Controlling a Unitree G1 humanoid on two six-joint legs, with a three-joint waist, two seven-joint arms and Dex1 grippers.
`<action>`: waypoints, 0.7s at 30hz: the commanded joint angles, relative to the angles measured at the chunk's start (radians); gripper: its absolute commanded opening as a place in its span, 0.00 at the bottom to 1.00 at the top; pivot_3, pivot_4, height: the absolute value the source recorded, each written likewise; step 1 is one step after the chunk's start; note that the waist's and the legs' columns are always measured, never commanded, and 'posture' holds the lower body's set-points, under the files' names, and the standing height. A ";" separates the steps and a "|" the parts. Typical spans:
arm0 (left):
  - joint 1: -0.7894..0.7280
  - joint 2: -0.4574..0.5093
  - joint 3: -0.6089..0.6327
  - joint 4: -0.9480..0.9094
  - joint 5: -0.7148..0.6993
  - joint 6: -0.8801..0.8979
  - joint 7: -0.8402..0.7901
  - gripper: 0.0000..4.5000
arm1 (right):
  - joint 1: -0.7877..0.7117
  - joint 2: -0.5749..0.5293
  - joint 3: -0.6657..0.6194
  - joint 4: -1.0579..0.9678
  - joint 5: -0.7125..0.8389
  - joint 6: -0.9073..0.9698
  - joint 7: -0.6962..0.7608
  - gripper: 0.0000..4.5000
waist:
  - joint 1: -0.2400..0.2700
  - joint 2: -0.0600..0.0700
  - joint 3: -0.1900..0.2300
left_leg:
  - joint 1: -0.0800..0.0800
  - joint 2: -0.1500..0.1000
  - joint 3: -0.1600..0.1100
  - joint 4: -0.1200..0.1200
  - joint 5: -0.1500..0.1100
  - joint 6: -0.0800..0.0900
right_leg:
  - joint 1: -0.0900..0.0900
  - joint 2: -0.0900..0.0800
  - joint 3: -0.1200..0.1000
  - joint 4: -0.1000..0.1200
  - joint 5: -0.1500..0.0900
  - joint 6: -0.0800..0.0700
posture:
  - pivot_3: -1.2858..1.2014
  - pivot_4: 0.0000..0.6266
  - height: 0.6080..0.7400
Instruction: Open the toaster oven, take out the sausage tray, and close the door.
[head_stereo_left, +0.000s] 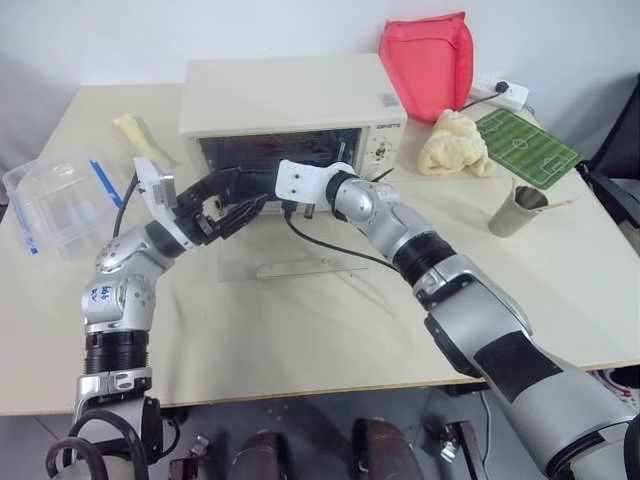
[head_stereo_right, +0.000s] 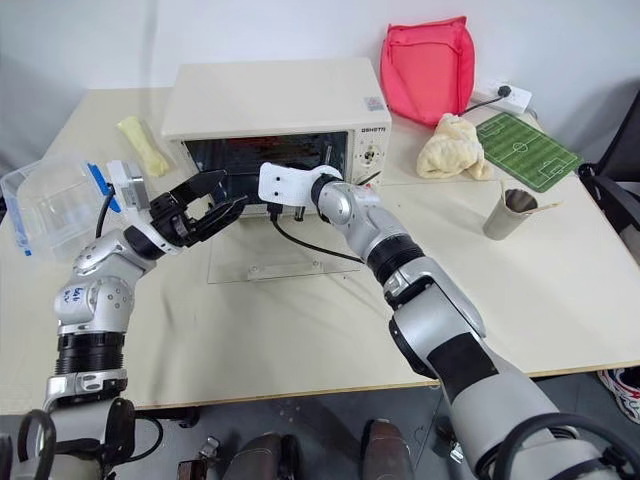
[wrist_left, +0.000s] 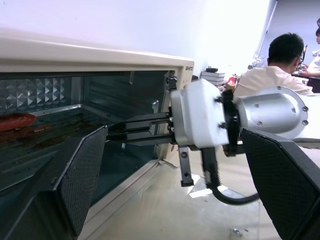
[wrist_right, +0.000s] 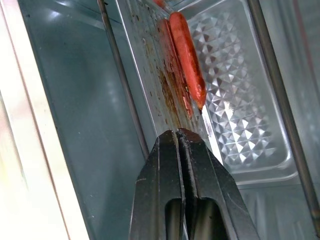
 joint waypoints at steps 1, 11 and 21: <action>0.000 0.002 -0.002 -0.005 0.009 -0.032 -0.019 1.00 | -0.011 -0.005 -0.025 -0.041 0.019 -0.005 0.028 0.20 | -0.001 0.000 0.000 | 0.000 0.000 0.000 0.000 0.000 0.000 | 0.000 0.000 0.000 0.000 0.000 0.000 | 0.52 0.24 1.00; 0.032 -0.001 0.004 -0.030 0.005 -0.041 -0.001 1.00 | -0.034 0.009 -0.006 0.068 -0.013 -0.011 -0.017 0.68 | 0.000 0.000 0.000 | 0.000 0.000 0.000 0.000 0.000 0.000 | 0.000 0.000 0.000 0.000 0.000 0.000 | 0.52 0.24 1.00; 0.060 -0.010 0.010 -0.064 -0.002 -0.043 0.022 1.00 | -0.095 0.049 0.003 0.215 -0.057 0.001 -0.153 0.60 | -0.002 0.000 0.000 | 0.000 0.000 -0.001 0.000 0.000 0.000 | 0.000 0.000 0.000 0.000 0.000 0.000 | 0.52 0.24 1.00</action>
